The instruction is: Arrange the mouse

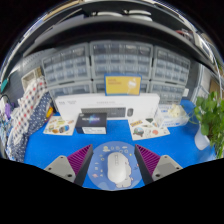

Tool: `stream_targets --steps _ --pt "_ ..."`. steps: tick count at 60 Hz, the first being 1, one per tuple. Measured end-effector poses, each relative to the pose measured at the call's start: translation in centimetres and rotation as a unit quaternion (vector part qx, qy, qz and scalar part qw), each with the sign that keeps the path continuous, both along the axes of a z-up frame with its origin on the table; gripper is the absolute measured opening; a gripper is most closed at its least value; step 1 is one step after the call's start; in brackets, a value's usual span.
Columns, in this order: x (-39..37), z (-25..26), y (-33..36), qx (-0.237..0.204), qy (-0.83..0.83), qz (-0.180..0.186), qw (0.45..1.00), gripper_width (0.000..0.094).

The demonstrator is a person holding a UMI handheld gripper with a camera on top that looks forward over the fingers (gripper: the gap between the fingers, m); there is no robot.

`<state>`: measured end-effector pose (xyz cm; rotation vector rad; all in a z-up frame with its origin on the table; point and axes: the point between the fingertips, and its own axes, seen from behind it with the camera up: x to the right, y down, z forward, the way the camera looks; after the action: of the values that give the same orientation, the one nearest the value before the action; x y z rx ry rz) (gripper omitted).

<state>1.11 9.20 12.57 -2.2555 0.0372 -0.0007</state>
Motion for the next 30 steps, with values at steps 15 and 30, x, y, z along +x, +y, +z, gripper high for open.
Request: stream_targets --steps 15,30 --pt "-2.9 10.4 -2.7 0.056 0.006 0.036 0.998 0.0849" --pt "-4.5 14.6 -4.4 0.085 0.013 0.054 0.995 0.0851"
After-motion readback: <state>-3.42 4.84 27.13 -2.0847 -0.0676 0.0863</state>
